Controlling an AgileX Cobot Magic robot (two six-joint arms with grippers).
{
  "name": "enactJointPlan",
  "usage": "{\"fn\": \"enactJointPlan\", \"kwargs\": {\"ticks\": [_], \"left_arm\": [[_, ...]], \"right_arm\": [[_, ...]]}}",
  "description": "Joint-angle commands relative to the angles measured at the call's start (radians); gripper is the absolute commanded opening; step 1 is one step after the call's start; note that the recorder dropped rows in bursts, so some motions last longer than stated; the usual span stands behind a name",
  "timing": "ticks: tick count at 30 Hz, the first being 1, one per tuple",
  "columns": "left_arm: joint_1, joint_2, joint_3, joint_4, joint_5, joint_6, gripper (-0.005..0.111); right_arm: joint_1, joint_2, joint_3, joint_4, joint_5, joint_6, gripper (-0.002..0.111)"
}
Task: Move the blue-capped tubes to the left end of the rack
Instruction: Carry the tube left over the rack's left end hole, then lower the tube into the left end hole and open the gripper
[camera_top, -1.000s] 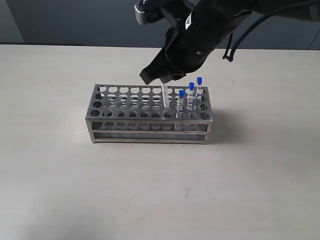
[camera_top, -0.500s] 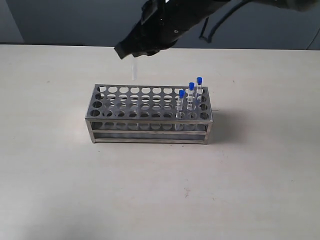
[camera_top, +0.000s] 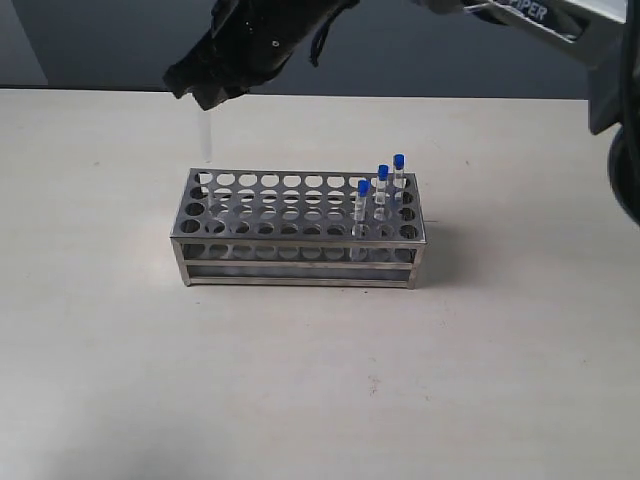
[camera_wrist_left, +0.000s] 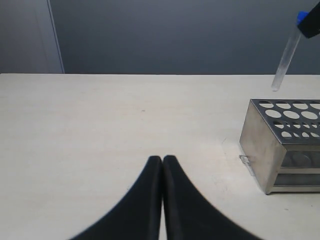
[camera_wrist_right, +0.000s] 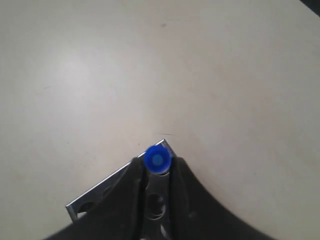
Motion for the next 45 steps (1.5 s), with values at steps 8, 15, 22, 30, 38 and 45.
{"fn": "enactJointPlan", "kwargs": {"ticks": [8, 15, 22, 30, 38, 45], "left_arm": [[-0.006, -0.004, -0.003, -0.001, -0.008, -0.001, 0.001], [-0.006, -0.004, -0.003, -0.001, -0.008, -0.001, 0.001], [-0.006, -0.004, -0.003, -0.001, -0.008, -0.001, 0.001], [-0.006, -0.004, -0.003, -0.001, -0.007, -0.001, 0.001], [-0.006, -0.004, -0.003, -0.001, -0.007, -0.001, 0.001], [-0.006, -0.004, -0.003, -0.001, -0.007, -0.001, 0.001]], "right_arm": [[0.021, 0.066, -0.019, -0.011, 0.006, -0.016, -0.001], [0.021, 0.044, -0.019, -0.041, -0.005, -0.016, -0.001], [0.021, 0.042, -0.023, -0.068, -0.029, -0.014, -0.001], [0.021, 0.086, -0.023, -0.057, 0.012, -0.011, -0.001], [0.021, 0.1, -0.023, -0.034, 0.015, -0.008, -0.001], [0.028, 0.12, -0.023, -0.032, 0.018, -0.008, -0.001]]}}
